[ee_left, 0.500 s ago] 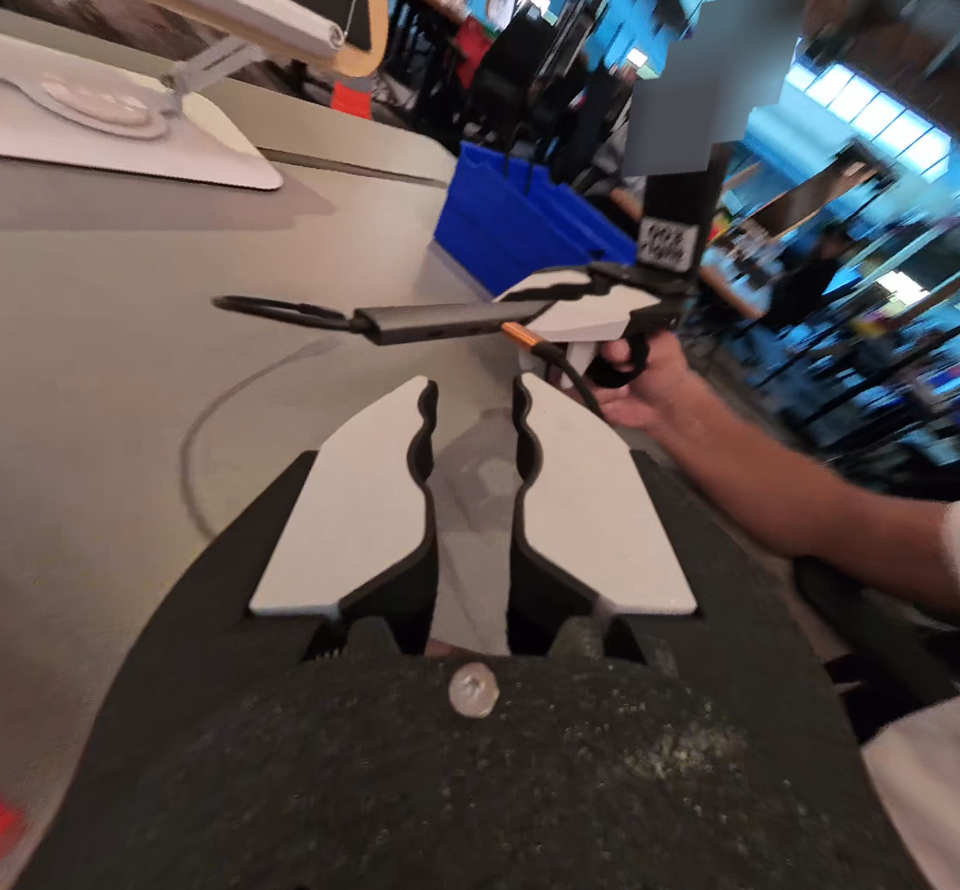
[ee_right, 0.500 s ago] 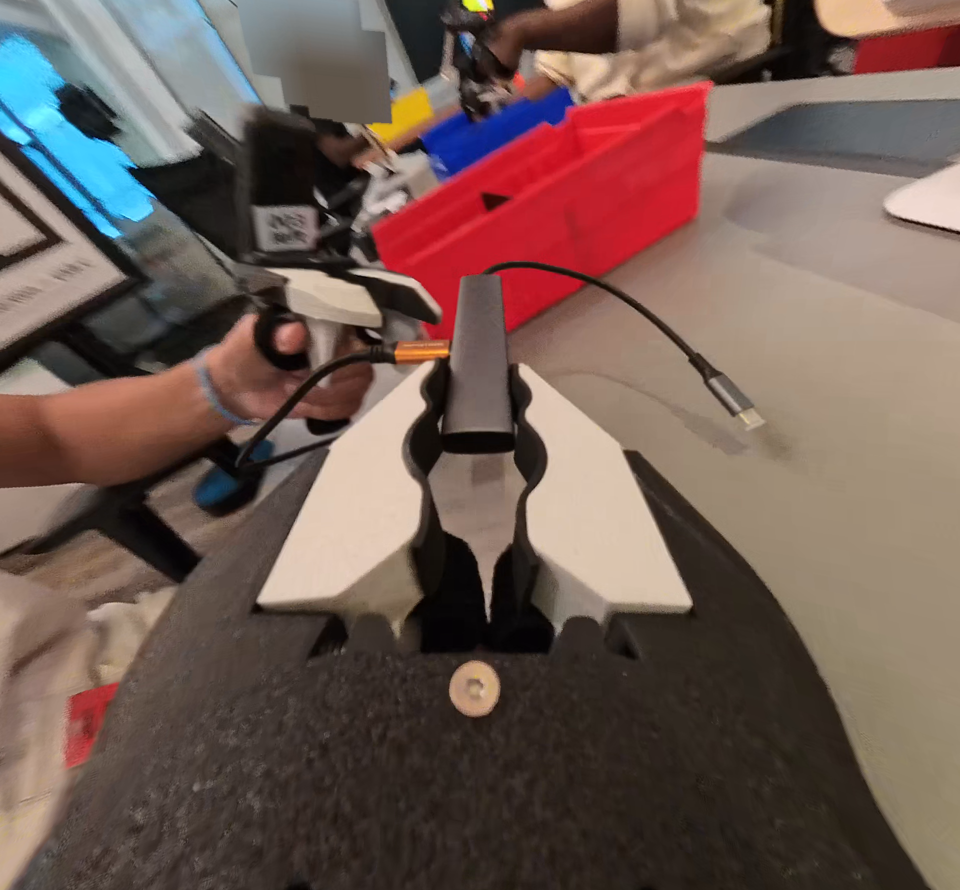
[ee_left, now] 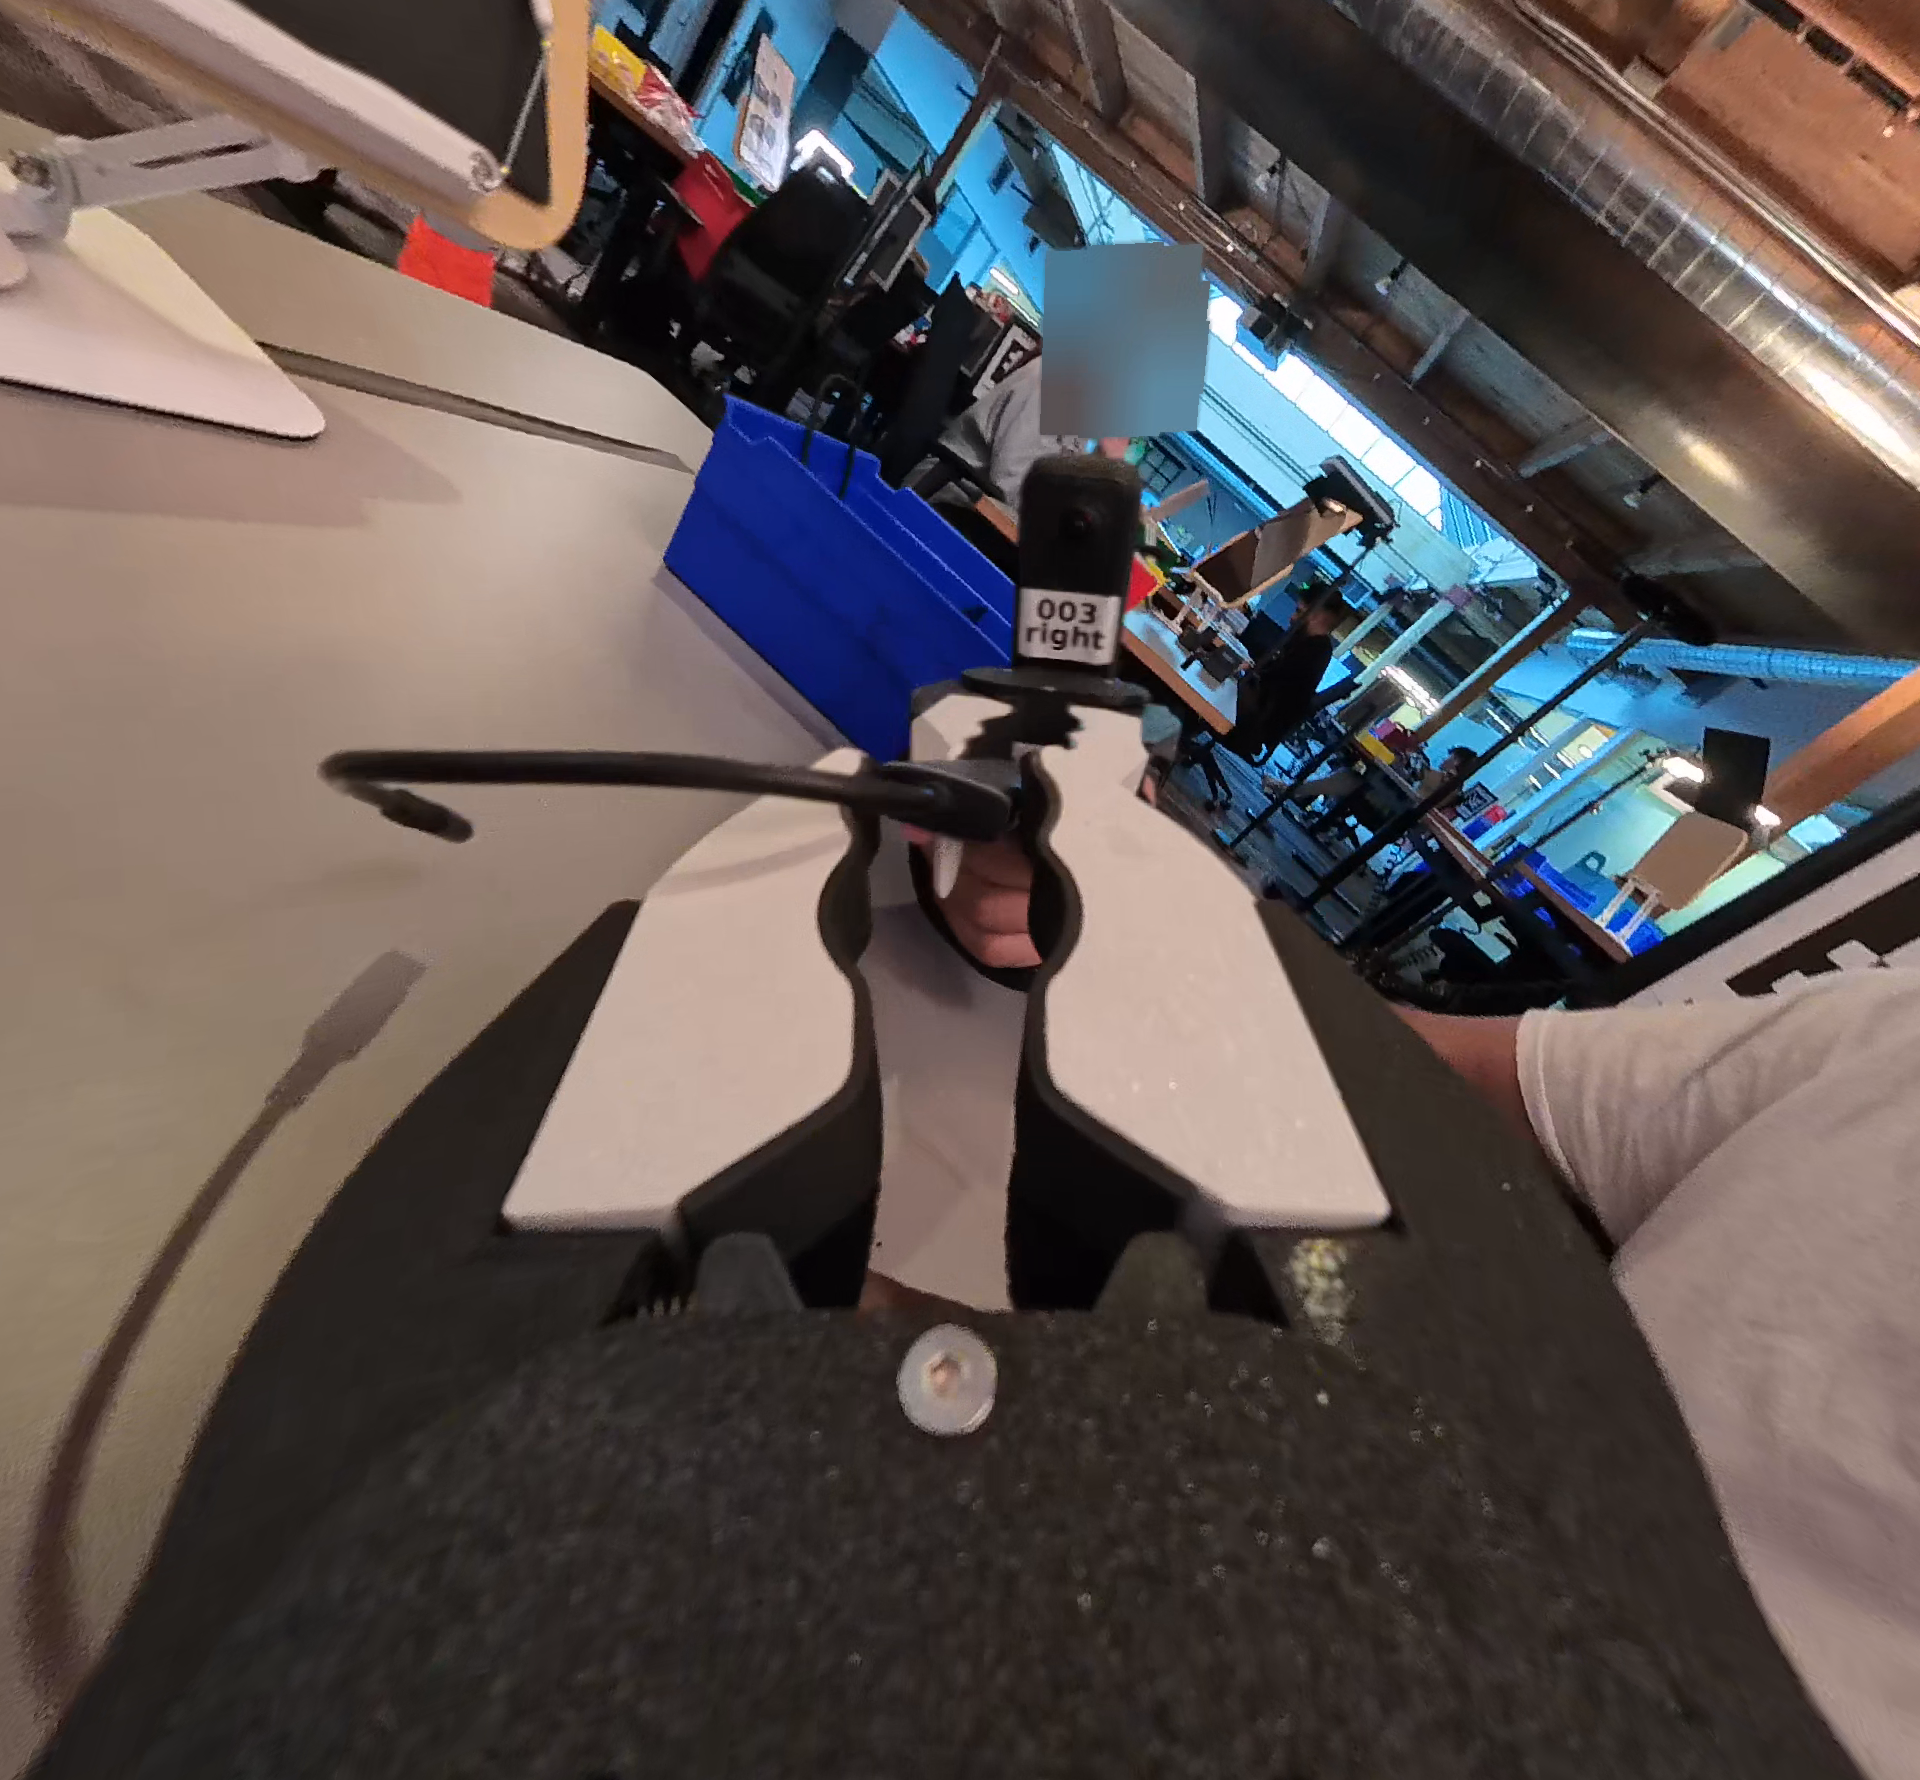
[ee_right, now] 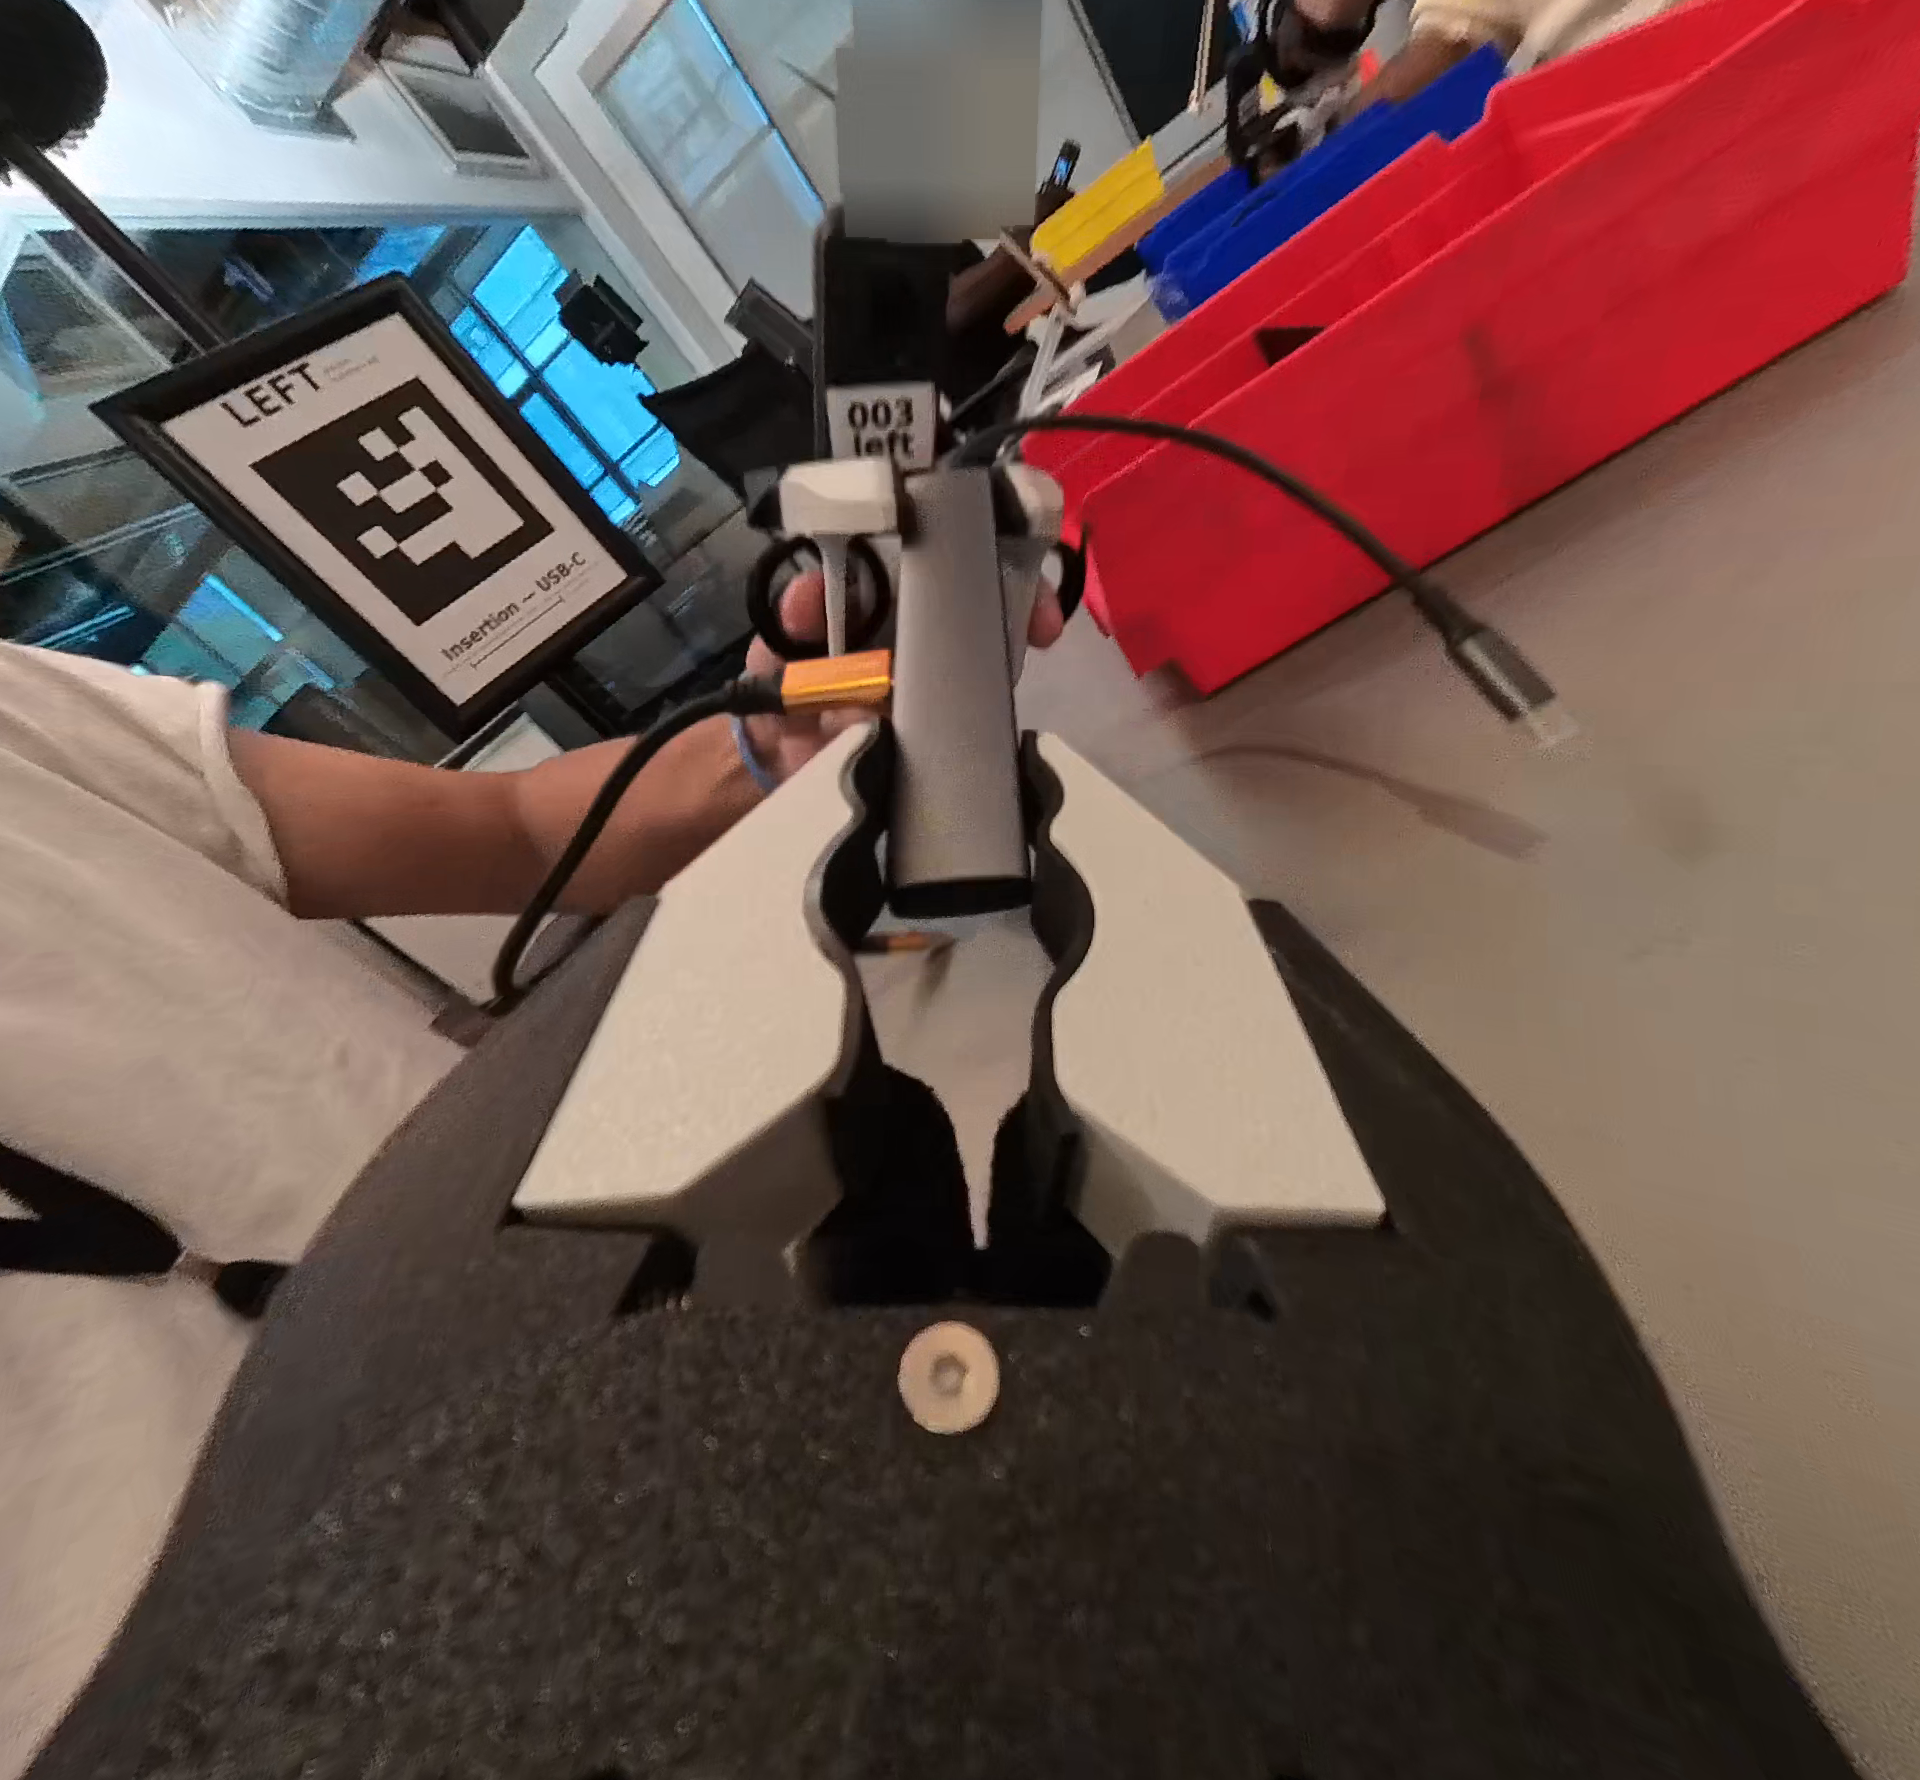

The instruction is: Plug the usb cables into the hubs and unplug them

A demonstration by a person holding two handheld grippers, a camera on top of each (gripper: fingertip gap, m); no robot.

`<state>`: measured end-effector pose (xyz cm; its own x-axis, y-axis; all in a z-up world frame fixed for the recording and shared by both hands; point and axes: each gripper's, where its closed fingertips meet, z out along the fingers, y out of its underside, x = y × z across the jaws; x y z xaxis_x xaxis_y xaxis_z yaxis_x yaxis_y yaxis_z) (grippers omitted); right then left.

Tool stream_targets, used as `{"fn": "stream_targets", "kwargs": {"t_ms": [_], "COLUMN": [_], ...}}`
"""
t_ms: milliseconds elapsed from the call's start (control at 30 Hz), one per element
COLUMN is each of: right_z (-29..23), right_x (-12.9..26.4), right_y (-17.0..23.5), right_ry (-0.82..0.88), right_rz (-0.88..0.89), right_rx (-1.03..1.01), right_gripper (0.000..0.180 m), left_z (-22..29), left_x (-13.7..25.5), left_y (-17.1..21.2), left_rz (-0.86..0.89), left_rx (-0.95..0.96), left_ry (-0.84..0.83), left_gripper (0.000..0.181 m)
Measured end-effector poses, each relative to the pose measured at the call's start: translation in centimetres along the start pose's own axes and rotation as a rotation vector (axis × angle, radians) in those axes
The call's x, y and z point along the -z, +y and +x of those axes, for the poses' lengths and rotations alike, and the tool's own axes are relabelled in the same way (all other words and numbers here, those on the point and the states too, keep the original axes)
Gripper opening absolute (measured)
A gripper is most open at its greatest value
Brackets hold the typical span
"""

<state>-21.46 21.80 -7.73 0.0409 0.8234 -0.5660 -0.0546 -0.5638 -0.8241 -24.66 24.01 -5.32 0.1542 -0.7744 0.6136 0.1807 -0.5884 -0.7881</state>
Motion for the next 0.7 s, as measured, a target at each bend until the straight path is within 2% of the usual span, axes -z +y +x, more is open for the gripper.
{"fn": "stream_targets", "kwargs": {"t_ms": [133, 400, 567, 700], "right_z": [0.6, 1.4, 1.1, 1.1], "right_x": [-0.5, -1.4, -2.1, -2.3], "right_y": [2.2, 6.4, 7.3, 6.1], "right_ry": [0.047, 0.152, 0.133, 0.133], "right_rz": [-0.139, -0.376, -0.397, -0.314], "right_rx": [0.043, 0.273, 0.265, 0.244], "right_gripper": [0.032, 0.017, 0.016, 0.016], "left_z": [0.0, 0.9, 1.3, 1.0], "left_x": [0.0, -1.0, -1.6, -1.6], "left_y": [0.4, 3.1, 2.9, 2.1], "left_rz": [-0.084, -0.288, -0.262, -0.203], "left_rx": [-0.046, -0.185, -0.196, -0.167], "left_ry": [-0.022, -0.047, -0.038, -0.055], "left_gripper": [0.024, 0.024, 0.024, 0.024]}}
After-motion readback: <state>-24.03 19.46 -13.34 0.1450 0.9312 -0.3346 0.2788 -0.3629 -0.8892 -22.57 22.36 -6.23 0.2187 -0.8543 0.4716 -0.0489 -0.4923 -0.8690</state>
